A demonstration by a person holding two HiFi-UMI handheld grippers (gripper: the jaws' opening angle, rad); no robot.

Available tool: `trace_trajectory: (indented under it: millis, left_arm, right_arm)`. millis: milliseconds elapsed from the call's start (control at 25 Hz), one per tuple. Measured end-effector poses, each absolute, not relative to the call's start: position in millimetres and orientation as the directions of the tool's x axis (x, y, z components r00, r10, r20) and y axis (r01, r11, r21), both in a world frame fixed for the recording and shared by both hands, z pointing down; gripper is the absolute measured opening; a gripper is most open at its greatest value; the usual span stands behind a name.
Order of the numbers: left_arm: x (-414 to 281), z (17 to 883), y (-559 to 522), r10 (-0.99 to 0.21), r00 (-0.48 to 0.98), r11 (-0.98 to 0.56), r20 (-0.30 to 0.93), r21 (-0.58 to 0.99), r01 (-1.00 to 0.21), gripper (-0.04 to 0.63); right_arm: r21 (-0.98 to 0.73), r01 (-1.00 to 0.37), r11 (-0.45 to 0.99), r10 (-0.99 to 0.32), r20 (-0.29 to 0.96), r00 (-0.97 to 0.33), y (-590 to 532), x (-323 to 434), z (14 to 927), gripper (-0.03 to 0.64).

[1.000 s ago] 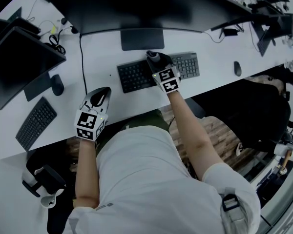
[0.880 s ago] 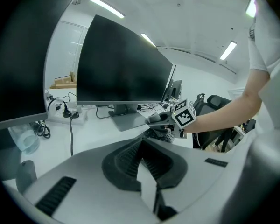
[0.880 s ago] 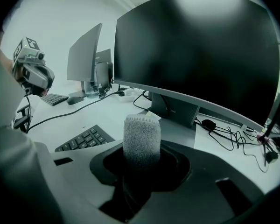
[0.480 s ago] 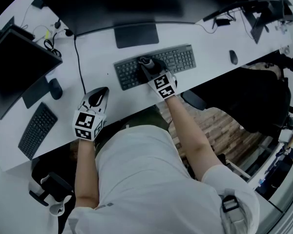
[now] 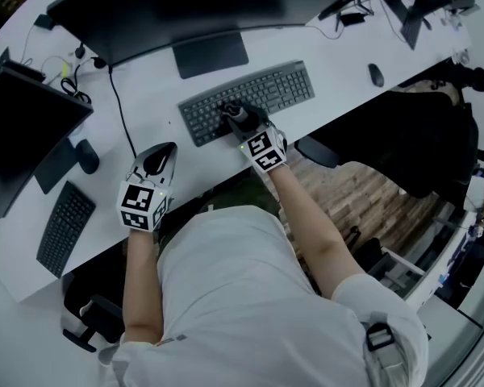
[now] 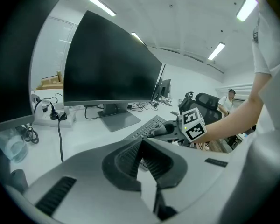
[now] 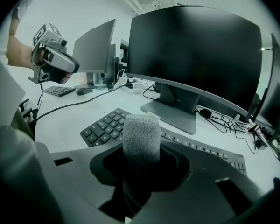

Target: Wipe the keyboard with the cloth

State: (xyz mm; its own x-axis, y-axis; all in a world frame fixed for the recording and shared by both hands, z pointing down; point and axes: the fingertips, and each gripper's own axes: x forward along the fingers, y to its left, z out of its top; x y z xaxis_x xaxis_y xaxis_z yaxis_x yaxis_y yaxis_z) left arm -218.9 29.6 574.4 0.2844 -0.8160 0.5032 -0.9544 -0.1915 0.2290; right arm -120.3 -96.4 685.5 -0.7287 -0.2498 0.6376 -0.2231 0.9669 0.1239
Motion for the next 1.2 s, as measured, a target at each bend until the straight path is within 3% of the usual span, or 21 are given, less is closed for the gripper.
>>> trace_trajectory:
  millis: [560,1200]
  left_arm:
    - [-210.9,575.0,31.7,-0.804,0.315,-0.223,0.505,0.236,-0.946,0.002]
    - [-229.2,577.8,50.3,-0.823,0.259,-0.148,0.506,0.250,-0.957,0.002]
  right_arm:
    - [0.063,-0.257,0.964,-0.238,0.630,-0.739,-62.8,-117.1,686.0,0.118]
    - [0.010,-0.268,0.963,-0.215,0.626,-0.750,-77.7,-157.0,675.2,0.118]
